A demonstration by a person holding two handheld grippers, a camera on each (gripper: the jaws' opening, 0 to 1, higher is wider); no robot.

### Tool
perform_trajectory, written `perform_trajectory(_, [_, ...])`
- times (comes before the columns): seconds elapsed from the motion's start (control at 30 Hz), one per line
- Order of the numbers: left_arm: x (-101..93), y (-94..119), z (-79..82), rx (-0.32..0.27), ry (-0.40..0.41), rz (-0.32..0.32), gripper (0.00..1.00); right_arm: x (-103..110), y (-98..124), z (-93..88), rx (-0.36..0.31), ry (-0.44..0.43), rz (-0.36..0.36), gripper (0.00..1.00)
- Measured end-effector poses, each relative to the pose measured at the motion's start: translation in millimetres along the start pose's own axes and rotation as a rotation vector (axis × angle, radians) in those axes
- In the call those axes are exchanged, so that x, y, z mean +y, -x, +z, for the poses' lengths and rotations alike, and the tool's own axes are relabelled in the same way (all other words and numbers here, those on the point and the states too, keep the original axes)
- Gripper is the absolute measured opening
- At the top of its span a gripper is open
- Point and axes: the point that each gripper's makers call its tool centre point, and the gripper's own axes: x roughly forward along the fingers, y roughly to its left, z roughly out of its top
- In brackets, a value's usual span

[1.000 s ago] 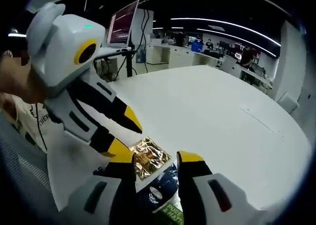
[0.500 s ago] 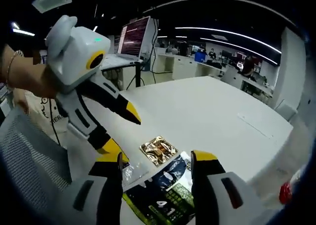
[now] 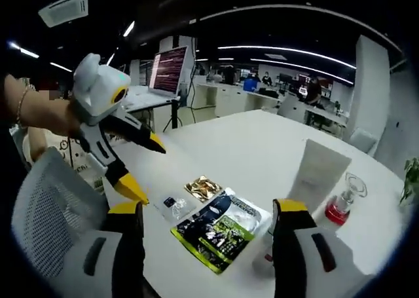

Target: Arrange the skincare products in the storage area until every visible bottle or jar stands upright without overlapping.

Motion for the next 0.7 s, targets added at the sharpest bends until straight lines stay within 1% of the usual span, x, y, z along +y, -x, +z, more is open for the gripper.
perform_trajectory(0.03, [-0.8, 2.8, -0.4, -0.008, 0.012, 0.004, 0.83, -3.0, 8.9, 0.6, -0.001, -0.004, -0.009, 0.85])
perform_trajectory(0.1, [-2.6, 7.8, 0.1, -0.019, 0.033, 0.009, 0.86, -10.6, 19.1, -3.9, 0.003, -0.027, -0.031, 0.89])
perform_trajectory(0.13, [-4.7, 11.3, 0.2, -0.028, 0.064, 0.008, 0.86, -13.8, 22.8, -5.7, 0.003, -0.031, -0.041, 0.9])
perform_trajectory(0.23, [-6.2, 17.6, -1.8, -0.037, 0.111, 0.019, 0.88, -25.8, 37.0, -17.1, 0.021, -0.053, -0.078, 0.93])
perform_trajectory(0.3, [-7.3, 22.4, -2.8, -0.047, 0.144, 0.028, 0.9, -31.1, 44.1, -21.6, 0.022, -0.07, -0.094, 0.94])
perform_trajectory(0.37, [-5.5, 25.9, 0.6, -0.094, 0.219, 0.043, 0.95, -36.7, 50.7, -29.1, 0.032, -0.091, -0.109, 0.96])
perform_trajectory(0.4, [-4.6, 27.4, 6.5, -0.144, 0.257, 0.046, 0.99, -37.5, 53.5, -31.5, 0.041, -0.106, -0.112, 0.98])
perform_trajectory(0.43, [-10.2, 31.4, 11.7, -0.174, 0.299, 0.03, 0.99, -38.7, 55.4, -33.2, 0.042, -0.114, -0.116, 1.0])
perform_trajectory(0.5, [-8.1, 33.5, 10.9, -0.19, 0.345, 0.03, 0.99, -43.8, 61.3, -37.8, 0.04, -0.132, -0.129, 1.0])
perform_trajectory(0.53, [-6.7, 34.1, 10.8, -0.199, 0.352, 0.035, 0.99, -45.7, 62.7, -39.1, 0.041, -0.136, -0.133, 1.0])
perform_trajectory(0.63, [-12.8, 35.2, 9.4, -0.186, 0.332, 0.057, 0.99, -49.3, 67.0, -42.7, 0.039, -0.143, -0.142, 1.0])
perform_trajectory(0.7, [-16.1, 36.4, 9.2, -0.195, 0.324, 0.058, 0.99, -51.9, 68.3, -46.1, 0.04, -0.141, -0.147, 1.0])
